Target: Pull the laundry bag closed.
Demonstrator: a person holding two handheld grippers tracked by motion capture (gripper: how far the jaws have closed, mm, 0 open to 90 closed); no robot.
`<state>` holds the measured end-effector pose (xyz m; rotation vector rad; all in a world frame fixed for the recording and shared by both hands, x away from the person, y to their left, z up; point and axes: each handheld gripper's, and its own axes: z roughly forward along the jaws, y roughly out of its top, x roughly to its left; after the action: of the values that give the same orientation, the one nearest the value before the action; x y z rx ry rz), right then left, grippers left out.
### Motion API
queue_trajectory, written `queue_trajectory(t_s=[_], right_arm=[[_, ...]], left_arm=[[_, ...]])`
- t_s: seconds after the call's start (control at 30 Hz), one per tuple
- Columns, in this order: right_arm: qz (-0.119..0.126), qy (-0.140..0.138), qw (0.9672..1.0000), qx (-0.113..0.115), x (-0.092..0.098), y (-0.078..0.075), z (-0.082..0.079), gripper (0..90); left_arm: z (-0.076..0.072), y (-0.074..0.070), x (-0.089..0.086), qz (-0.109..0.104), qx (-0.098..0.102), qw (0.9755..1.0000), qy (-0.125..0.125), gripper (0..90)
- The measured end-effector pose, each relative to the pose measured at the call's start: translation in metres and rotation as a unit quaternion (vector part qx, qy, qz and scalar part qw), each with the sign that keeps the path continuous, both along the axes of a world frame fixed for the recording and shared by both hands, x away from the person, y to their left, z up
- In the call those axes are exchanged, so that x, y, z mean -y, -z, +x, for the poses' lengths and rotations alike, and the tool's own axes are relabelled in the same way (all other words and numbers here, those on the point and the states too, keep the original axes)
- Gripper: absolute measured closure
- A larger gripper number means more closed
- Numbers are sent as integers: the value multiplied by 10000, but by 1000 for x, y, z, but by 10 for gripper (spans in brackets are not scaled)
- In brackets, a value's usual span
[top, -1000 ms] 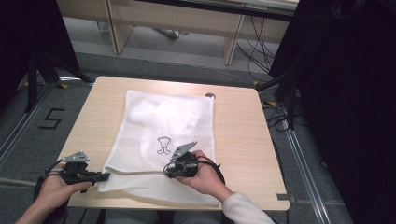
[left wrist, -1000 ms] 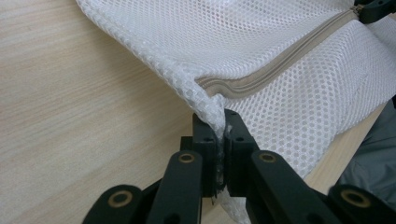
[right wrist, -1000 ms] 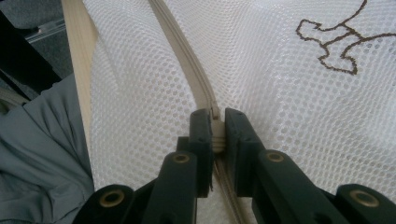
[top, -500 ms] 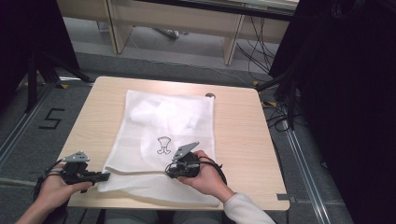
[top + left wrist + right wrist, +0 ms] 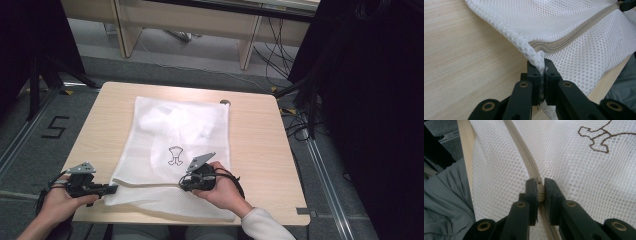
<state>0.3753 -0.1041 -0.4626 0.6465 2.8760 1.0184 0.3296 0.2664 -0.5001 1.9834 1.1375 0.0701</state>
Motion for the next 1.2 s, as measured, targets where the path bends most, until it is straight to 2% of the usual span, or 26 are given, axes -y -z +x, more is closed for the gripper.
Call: queue_trajectory(t_s=[0.27, 0.3, 0.33, 0.4, 0.47, 0.5, 0.57, 0.7, 0.8, 1.0, 1.13, 1.2], right_arm=[[-14, -19, 10000, 52, 1, -1, 1, 827], [-25, -114, 9999, 92, 1, 0, 2, 826], [50, -83, 9999, 72, 1, 0, 1, 826], [-7, -18, 10000, 51, 3, -2, 1, 827], [57, -12, 10000, 19, 3, -1, 0, 827], [9, -23, 10000, 88, 4, -1, 0, 827], [-5, 19, 10000, 11, 5, -1, -1, 827], [37, -50, 9999, 115, 8, 0, 1, 826], [15, 49, 10000, 8, 10, -2, -1, 827], [43, 69, 10000, -33, 12, -1, -1, 826], [111, 17, 9999, 23, 12, -1, -1, 827], [87, 90, 9999, 7, 12, -2, -2, 826]], left_arm=[[0, 0, 0, 1, 12, 10000, -7, 852], [0, 0, 0, -13, 5, 10000, -6, 852], [0, 0, 0, -13, 4, 10000, -7, 851], [0, 0, 0, -11, 5, 10000, 7, 852], [0, 0, 0, 4, 8, 10000, -3, 851], [0, 0, 0, -8, 3, 10000, -3, 851], [0, 0, 0, 2, 6, 10000, -2, 852], [0, 0, 0, -12, 0, 10000, 0, 852], [0, 0, 0, -7, 2, 10000, -4, 851], [0, 0, 0, -27, -5, 10000, -13, 851], [0, 0, 0, -27, 2, 10000, -39, 851], [0, 0, 0, -34, -7, 10000, -25, 851]])
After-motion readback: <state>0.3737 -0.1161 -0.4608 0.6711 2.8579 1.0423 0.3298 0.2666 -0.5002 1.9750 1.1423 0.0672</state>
